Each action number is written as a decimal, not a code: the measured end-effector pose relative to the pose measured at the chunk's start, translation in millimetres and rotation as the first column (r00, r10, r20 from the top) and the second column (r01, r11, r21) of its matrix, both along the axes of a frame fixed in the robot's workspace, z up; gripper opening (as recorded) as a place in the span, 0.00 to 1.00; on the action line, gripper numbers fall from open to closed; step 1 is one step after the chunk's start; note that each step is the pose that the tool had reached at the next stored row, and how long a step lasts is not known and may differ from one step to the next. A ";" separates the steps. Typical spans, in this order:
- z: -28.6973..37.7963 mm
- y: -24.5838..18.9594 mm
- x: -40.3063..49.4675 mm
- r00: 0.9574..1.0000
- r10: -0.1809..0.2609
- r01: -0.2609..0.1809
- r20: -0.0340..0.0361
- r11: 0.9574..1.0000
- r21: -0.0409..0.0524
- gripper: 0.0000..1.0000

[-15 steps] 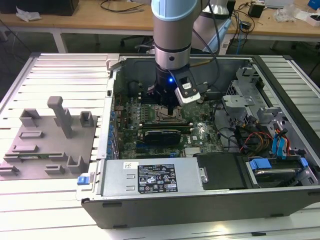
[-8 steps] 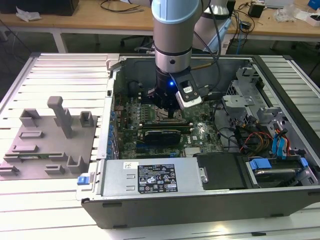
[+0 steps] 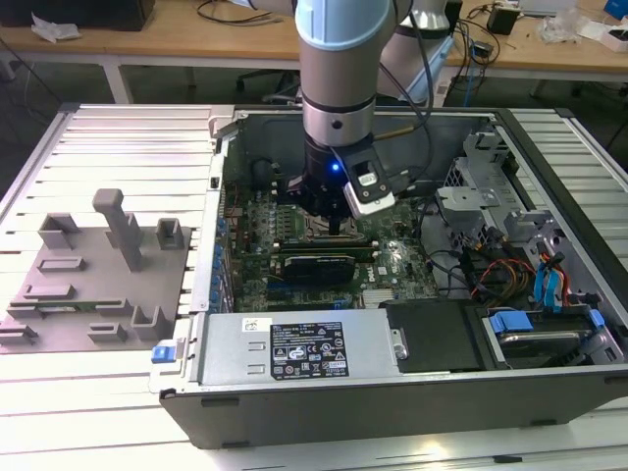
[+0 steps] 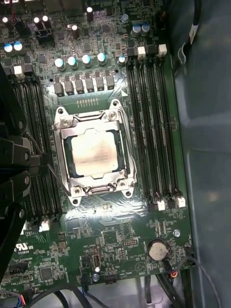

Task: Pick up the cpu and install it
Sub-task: 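Install the second cpu locking lever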

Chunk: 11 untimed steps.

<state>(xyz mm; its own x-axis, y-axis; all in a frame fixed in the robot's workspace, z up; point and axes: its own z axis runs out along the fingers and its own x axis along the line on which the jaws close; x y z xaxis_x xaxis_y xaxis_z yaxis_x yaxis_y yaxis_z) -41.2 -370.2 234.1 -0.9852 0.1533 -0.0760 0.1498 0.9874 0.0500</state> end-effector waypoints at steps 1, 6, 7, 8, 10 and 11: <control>-0.4 0.0 -2.1 1.000 0.000 0.000 0.001 1.000 0.000 0.11; -1.6 0.0 -8.8 1.000 0.000 0.000 0.003 1.000 0.000 0.11; -1.7 0.0 -9.1 1.000 0.000 0.000 0.003 1.000 0.000 0.11; -1.7 0.0 -9.1 1.000 0.000 0.000 0.003 1.000 0.000 0.11; -2.3 0.0 -9.1 1.000 0.000 0.000 -0.016 1.000 0.000 0.11; -2.6 0.0 -9.1 0.999 0.000 0.000 -0.033 1.000 0.000 0.11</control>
<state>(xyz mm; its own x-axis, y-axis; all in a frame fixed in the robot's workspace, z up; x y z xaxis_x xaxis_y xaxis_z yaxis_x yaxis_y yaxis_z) -50.3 -370.2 231.5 -0.9872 0.1533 -0.0438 0.1514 0.9874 0.0451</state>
